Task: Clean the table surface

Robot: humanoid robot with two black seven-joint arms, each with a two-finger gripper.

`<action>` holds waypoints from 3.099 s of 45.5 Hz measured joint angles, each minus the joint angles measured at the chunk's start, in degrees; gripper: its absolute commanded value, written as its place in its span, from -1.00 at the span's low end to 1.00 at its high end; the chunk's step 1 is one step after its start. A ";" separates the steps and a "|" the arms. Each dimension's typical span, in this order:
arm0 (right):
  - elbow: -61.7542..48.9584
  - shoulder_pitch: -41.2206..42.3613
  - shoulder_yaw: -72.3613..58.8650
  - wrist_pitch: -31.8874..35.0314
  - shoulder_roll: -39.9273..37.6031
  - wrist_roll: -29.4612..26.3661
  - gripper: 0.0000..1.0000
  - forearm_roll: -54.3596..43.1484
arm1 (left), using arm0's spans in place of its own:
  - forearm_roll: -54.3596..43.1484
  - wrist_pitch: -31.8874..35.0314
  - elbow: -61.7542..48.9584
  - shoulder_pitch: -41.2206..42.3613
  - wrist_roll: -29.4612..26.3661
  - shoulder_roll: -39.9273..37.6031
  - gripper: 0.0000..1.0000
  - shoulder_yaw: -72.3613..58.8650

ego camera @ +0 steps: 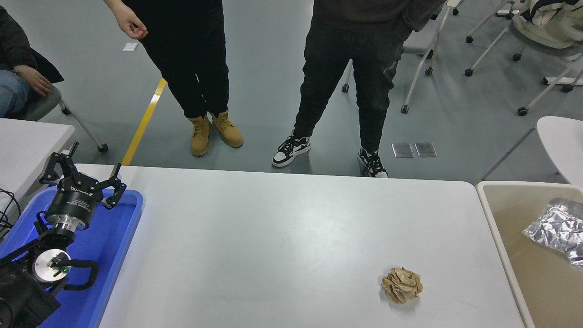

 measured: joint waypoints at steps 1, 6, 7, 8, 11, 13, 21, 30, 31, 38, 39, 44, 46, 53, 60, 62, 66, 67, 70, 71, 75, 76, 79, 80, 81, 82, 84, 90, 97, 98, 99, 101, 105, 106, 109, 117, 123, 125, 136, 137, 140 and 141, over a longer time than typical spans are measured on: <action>0.00 -0.18 0.05 -0.11 0.10 -0.01 -1.00 0.04 | 0.00 0.00 0.00 0.00 0.00 0.00 1.00 0.00; 0.02 -0.70 0.21 -0.38 0.62 -0.03 -1.00 0.13 | 0.00 0.00 0.00 0.00 0.00 0.00 1.00 0.00; 0.02 -0.80 0.24 -0.50 0.71 -0.04 -1.00 0.14 | 0.00 0.00 0.00 0.00 0.00 0.00 1.00 0.00; 0.02 -0.87 0.25 -0.60 0.80 -0.04 -1.00 0.16 | 0.00 0.00 0.00 0.00 0.00 0.00 1.00 0.00; 0.06 -1.19 0.29 -0.88 1.13 -0.05 -1.00 0.19 | 0.00 0.00 0.00 0.00 0.00 0.00 1.00 0.00; 0.08 -1.40 0.30 -1.10 1.32 -0.06 -1.00 0.21 | 0.00 0.00 0.00 0.00 0.00 0.00 1.00 0.00; 0.18 -1.97 0.39 -1.61 2.08 -0.07 -1.00 0.25 | 0.00 0.00 0.00 0.00 0.00 0.00 1.00 0.00; 0.18 -2.21 0.48 -2.12 2.44 -0.08 -0.83 0.28 | 0.00 0.00 0.00 0.00 0.00 0.00 1.00 0.00; 0.18 -2.23 0.49 -2.22 2.45 -0.08 -0.71 0.31 | 0.00 0.00 0.00 0.00 0.00 0.00 1.00 0.00; 0.24 -2.34 0.53 -4.27 2.54 0.00 0.21 0.66 | 0.00 0.00 0.00 0.00 0.00 0.00 1.00 0.00; 0.29 -2.34 0.53 -4.56 2.55 0.02 0.30 0.70 | 0.00 0.00 0.00 0.00 0.00 0.00 1.00 0.00; 0.50 -2.34 0.59 -6.16 2.57 0.09 0.71 0.86 | 0.00 0.00 0.00 0.00 0.00 0.00 1.00 0.00; 0.55 -2.34 0.70 -6.55 2.59 0.10 0.72 0.88 | 0.00 0.00 0.00 0.00 0.00 0.00 1.00 0.00; 0.70 -2.05 2.64 -7.59 2.60 0.15 0.92 0.98 | 0.00 0.00 0.00 0.00 0.00 0.00 1.00 0.00; 0.81 -0.98 6.40 -8.04 2.23 0.17 0.95 1.03 | 0.00 0.00 0.00 0.00 0.00 0.00 1.00 0.00; 0.83 -0.30 7.64 -8.05 1.97 0.17 0.95 1.04 | 0.00 0.00 0.00 0.00 0.00 0.00 1.00 0.00; 0.86 1.55 10.34 -8.05 1.19 0.13 0.95 1.04 | 0.00 0.00 0.00 0.00 0.00 0.00 1.00 0.00; 0.86 2.03 11.01 -8.05 1.02 0.11 0.95 1.04 | 0.00 0.00 0.00 0.00 0.00 0.00 1.00 0.00; 0.90 3.82 13.41 -7.99 0.54 0.08 0.96 1.06 | 0.00 0.00 0.00 0.00 0.00 0.00 1.00 0.00; 0.90 4.67 14.53 -7.99 0.26 0.07 0.96 1.08 | 0.00 0.00 0.00 0.00 0.00 0.00 1.00 0.00; 0.91 7.38 17.89 -7.99 -0.59 0.23 0.96 1.42 | 0.00 0.00 0.00 0.00 0.00 0.00 1.00 0.00; 0.92 8.28 18.91 -8.01 -0.86 0.30 0.96 1.62 | 0.00 0.00 0.00 0.00 0.00 0.00 1.00 0.00; 1.01 10.61 21.30 -8.12 -1.52 0.50 0.96 2.24 | 0.00 0.00 0.00 0.00 0.00 0.00 1.00 0.00; 1.12 11.31 22.14 -8.12 -1.68 0.52 0.96 2.49 | 0.00 0.00 0.01 0.00 0.00 0.00 1.00 0.00; 1.26 12.52 23.41 -8.12 -2.00 0.62 0.96 2.82 | 0.00 0.00 0.00 0.00 0.00 0.00 1.00 0.00; 1.35 13.39 24.22 -8.12 -2.26 0.76 0.97 3.04 | 0.00 0.00 -0.01 0.00 0.00 0.00 1.00 0.00; 1.60 15.35 26.46 -8.14 -2.98 0.88 0.97 3.56 | 0.00 0.00 0.00 0.00 0.00 0.00 1.00 0.00; 2.97 20.14 33.38 -7.96 -4.57 0.97 0.97 4.38 | 0.00 0.00 0.00 0.00 0.00 0.00 1.00 0.00; 6.19 24.19 42.45 -7.96 -6.23 0.96 0.97 5.17 | 0.00 0.00 0.00 0.00 0.00 0.00 1.00 0.00; 7.05 24.72 44.13 -8.01 -6.50 0.96 0.97 5.25 | 0.00 0.00 0.00 0.00 0.00 0.00 1.00 0.00; 7.63 25.07 45.20 -8.06 -6.70 0.97 0.97 5.32 | 0.00 0.00 0.00 0.00 0.00 0.00 1.00 0.00; 9.00 25.71 47.53 -8.20 -7.18 0.96 0.97 5.46 | 0.00 0.00 0.00 0.00 0.00 0.00 1.00 0.00; 12.12 26.66 51.54 -8.31 -7.94 0.96 0.97 5.69 | 0.00 0.00 0.00 0.00 0.00 0.00 1.00 0.00; 13.27 26.76 52.67 -8.36 -8.20 0.95 0.97 5.82 | 0.00 0.00 0.01 0.00 0.00 0.00 1.00 0.00; 16.28 27.35 55.01 -8.38 -8.89 0.96 0.97 6.52 | 0.00 0.00 0.00 0.00 0.00 0.00 1.00 0.00; 23.83 27.61 58.49 -8.49 -10.40 0.97 0.97 9.38 | 0.00 0.00 0.00 0.00 0.00 0.00 1.00 0.00; 28.64 26.66 60.15 -8.58 -10.73 1.06 0.97 10.73 | 0.00 0.00 0.00 0.00 0.00 0.00 1.00 0.00; 30.03 25.98 60.77 -8.66 -10.69 1.14 0.97 11.04 | 0.00 0.00 0.00 0.00 0.00 0.00 1.00 0.00; 34.37 20.46 64.70 -9.46 -7.98 3.02 0.97 11.92 | 0.00 0.00 0.00 0.01 0.00 0.00 1.00 0.00; 34.63 19.93 64.97 -9.50 -7.72 3.34 0.97 11.96 | 0.00 0.00 0.00 0.00 0.00 0.00 1.00 0.00; 35.49 17.97 65.79 -9.62 -6.68 4.46 0.97 12.07 | 0.00 0.00 0.00 0.01 0.00 0.00 1.00 0.00; 35.71 17.41 65.98 -9.63 -6.37 4.72 0.97 12.08 | 0.00 0.00 0.00 0.01 0.00 0.00 1.00 0.00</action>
